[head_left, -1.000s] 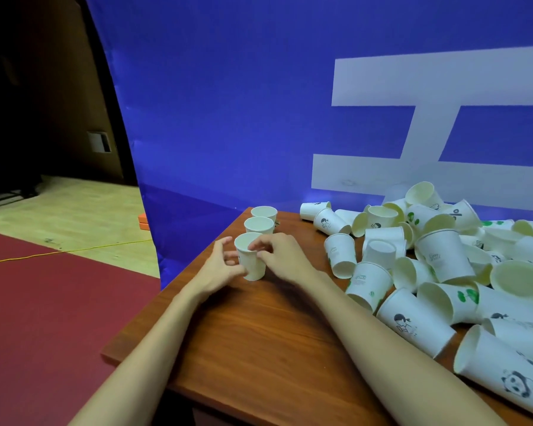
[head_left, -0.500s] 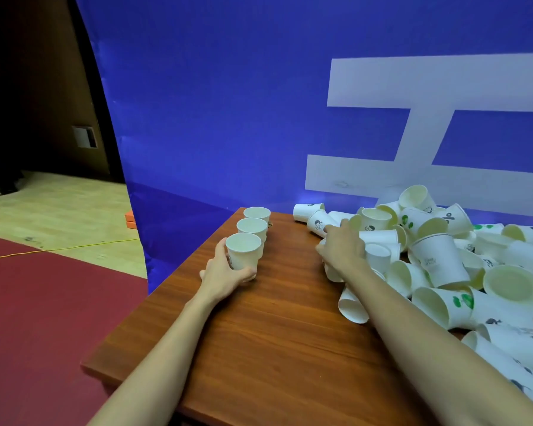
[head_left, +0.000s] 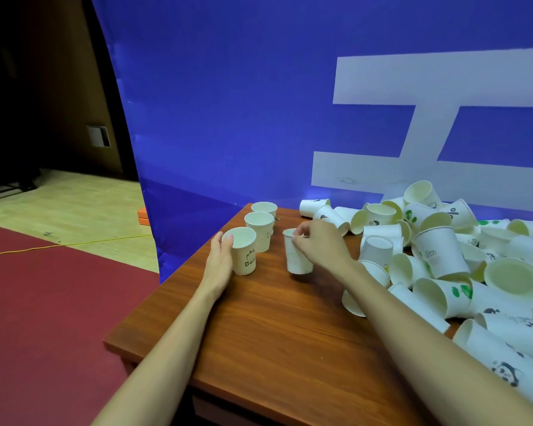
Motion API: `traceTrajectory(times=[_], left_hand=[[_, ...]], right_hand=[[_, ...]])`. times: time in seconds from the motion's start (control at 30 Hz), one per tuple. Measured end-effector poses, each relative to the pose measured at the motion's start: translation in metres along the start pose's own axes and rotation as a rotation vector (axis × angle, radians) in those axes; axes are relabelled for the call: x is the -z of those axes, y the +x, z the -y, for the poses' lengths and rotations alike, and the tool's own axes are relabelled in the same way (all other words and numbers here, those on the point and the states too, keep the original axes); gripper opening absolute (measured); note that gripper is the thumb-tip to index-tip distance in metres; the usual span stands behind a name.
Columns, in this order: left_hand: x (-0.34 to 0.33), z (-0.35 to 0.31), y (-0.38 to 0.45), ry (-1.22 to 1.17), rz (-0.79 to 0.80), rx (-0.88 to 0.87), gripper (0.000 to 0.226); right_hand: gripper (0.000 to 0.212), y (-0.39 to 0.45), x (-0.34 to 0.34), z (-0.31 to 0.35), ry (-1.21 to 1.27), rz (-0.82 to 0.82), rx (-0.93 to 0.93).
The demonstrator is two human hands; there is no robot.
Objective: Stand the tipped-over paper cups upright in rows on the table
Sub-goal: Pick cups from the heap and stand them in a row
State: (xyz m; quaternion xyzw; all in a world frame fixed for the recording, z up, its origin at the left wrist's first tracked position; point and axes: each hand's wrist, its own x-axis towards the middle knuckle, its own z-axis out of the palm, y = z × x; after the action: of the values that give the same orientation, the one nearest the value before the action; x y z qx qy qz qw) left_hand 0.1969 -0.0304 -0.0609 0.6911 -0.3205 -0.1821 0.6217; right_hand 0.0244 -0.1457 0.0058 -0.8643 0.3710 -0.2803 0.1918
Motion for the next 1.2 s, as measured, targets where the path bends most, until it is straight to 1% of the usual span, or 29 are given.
traceTrajectory(times=[0.07, 0.13, 0.17, 0.27, 0.3, 0.37, 0.47, 0.5, 0.57, 0.7, 0.8, 0.9, 0.97, 1.0, 1.03, 1.07, 1.2], left_hand=[[0.002, 0.001, -0.002, 0.014, 0.006, -0.006, 0.055], [0.003, 0.003, 0.000, 0.045, 0.027, 0.008, 0.056], [0.002, 0.003, 0.000, 0.061, 0.033, 0.004, 0.056], [0.003, 0.004, 0.001, 0.080, 0.039, -0.044, 0.042], [0.003, 0.003, 0.000, 0.076, 0.045, -0.056, 0.043], [0.004, 0.005, -0.001, 0.077, 0.072, -0.066, 0.061], [0.004, 0.008, -0.001, 0.188, 0.102, -0.090, 0.078], [0.003, 0.009, 0.000, 0.217, 0.104, -0.100, 0.079], [0.003, 0.011, 0.002, 0.220, 0.106, -0.111, 0.074], [0.004, 0.011, 0.004, 0.147, 0.114, -0.110, 0.068], [0.006, 0.011, 0.004, 0.094, 0.056, -0.079, 0.061], [0.009, 0.013, 0.007, 0.057, 0.036, -0.036, 0.052], [0.012, 0.012, 0.010, -0.016, 0.008, 0.019, 0.039], [0.012, 0.012, 0.011, -0.044, -0.004, 0.030, 0.028], [0.013, 0.010, 0.011, -0.055, -0.021, 0.037, 0.022], [0.013, 0.008, 0.011, -0.066, -0.036, 0.047, 0.022], [0.014, 0.008, 0.010, -0.215, -0.033, 0.164, 0.042]], right_hand=[[0.013, -0.015, -0.002, 0.009, 0.020, 0.088, 0.045], [0.013, -0.029, -0.004, 0.016, 0.034, 0.165, 0.077], [0.013, -0.034, -0.005, 0.020, 0.039, 0.186, 0.089], [0.012, -0.044, -0.009, 0.022, 0.037, 0.201, 0.089], [0.011, -0.046, -0.009, 0.021, 0.032, 0.193, 0.081], [0.009, -0.047, -0.007, 0.019, 0.040, 0.192, 0.084], [0.007, -0.050, -0.007, 0.018, 0.094, 0.252, 0.163], [0.007, -0.050, -0.008, 0.020, 0.106, 0.264, 0.186], [0.007, -0.051, -0.013, 0.023, 0.128, 0.266, 0.215], [0.008, -0.049, -0.026, 0.032, 0.177, 0.258, 0.258], [0.009, -0.048, -0.036, 0.040, 0.149, 0.232, 0.291], [0.010, -0.046, -0.042, 0.045, 0.134, 0.226, 0.313], [0.010, -0.044, -0.045, 0.047, 0.134, 0.225, 0.312], [0.010, -0.043, -0.046, 0.048, 0.136, 0.224, 0.310], [0.011, -0.042, -0.048, 0.049, 0.140, 0.226, 0.308], [0.011, -0.042, -0.049, 0.051, 0.145, 0.230, 0.308], [0.010, -0.043, -0.057, 0.060, 0.157, 0.236, 0.333]])
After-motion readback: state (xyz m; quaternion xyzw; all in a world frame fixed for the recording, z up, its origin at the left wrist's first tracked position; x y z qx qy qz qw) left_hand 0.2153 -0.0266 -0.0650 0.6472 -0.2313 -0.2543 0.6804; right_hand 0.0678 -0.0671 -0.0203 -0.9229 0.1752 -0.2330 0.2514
